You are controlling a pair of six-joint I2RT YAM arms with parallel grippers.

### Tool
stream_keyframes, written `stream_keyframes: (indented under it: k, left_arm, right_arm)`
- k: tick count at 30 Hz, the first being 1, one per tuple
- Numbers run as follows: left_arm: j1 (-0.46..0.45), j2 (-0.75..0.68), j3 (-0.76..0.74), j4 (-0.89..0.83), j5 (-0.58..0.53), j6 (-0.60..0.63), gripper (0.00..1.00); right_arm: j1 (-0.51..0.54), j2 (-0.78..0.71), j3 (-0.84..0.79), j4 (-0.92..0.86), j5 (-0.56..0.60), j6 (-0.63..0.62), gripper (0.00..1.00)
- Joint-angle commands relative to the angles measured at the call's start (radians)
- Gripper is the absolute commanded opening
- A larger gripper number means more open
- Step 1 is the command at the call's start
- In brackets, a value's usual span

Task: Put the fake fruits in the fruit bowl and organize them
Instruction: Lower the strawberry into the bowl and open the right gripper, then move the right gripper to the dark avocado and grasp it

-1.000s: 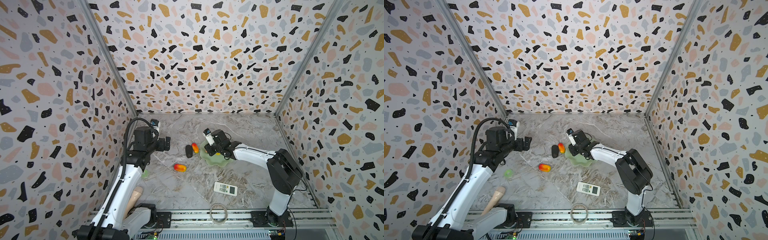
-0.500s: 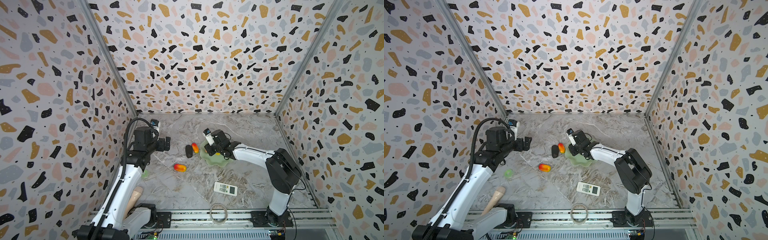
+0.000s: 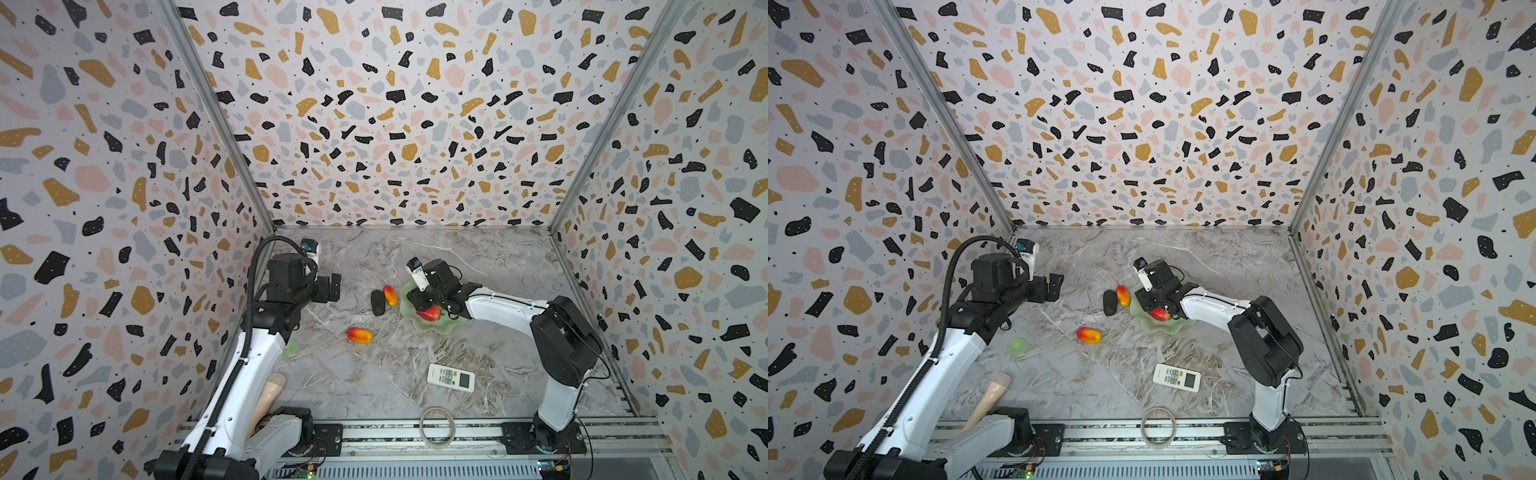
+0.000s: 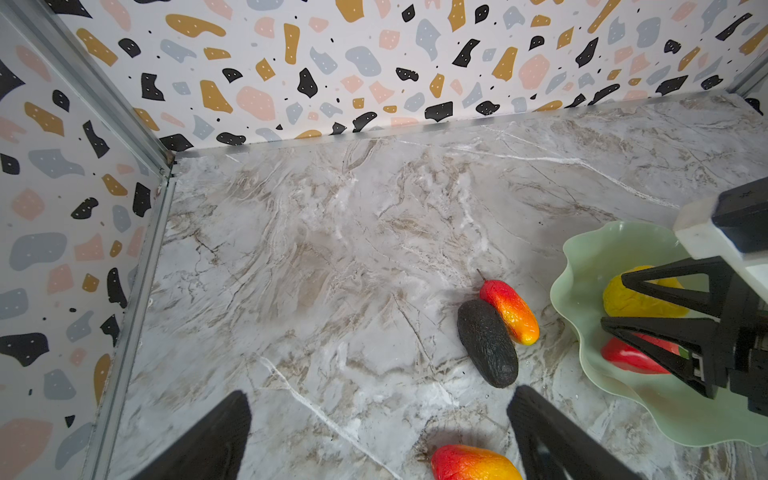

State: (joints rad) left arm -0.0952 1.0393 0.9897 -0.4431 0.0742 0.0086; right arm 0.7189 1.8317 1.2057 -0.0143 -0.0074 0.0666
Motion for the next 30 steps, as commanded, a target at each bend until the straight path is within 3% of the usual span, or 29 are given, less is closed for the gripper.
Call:
stream_keyframes:
  k: [1, 3, 5, 15, 19, 30]
  left_arm:
    - [0.005, -0.002, -0.009, 0.032, 0.015, 0.007, 0.99]
    - [0.005, -0.002, -0.008, 0.032, 0.015, 0.008, 1.0]
    - [0.005, -0.002, -0.008, 0.032, 0.015, 0.007, 1.0]
    - [0.005, -0.007, -0.01, 0.031, 0.012, 0.008, 1.0]
    - [0.005, -0.01, -0.01, 0.032, 0.011, 0.008, 1.0]
    - [0.005, -0.01, -0.011, 0.032, 0.008, 0.008, 1.0]
  right_arm:
    - [0.002, -0.055, 0.047, -0.04, -0.004, -0.03, 0.78]
    - [0.015, -0.072, 0.064, -0.054, -0.009, -0.055, 0.92]
    - [0.039, -0.075, 0.1, -0.078, -0.012, -0.082, 0.99]
    - [0.137, 0.105, 0.348, -0.139, -0.062, -0.069, 0.99]
    - [0.148, 0.208, 0.445, -0.174, -0.03, -0.035, 1.0]
    - [0.162, 0.379, 0.597, -0.242, -0.031, 0.037, 0.91]
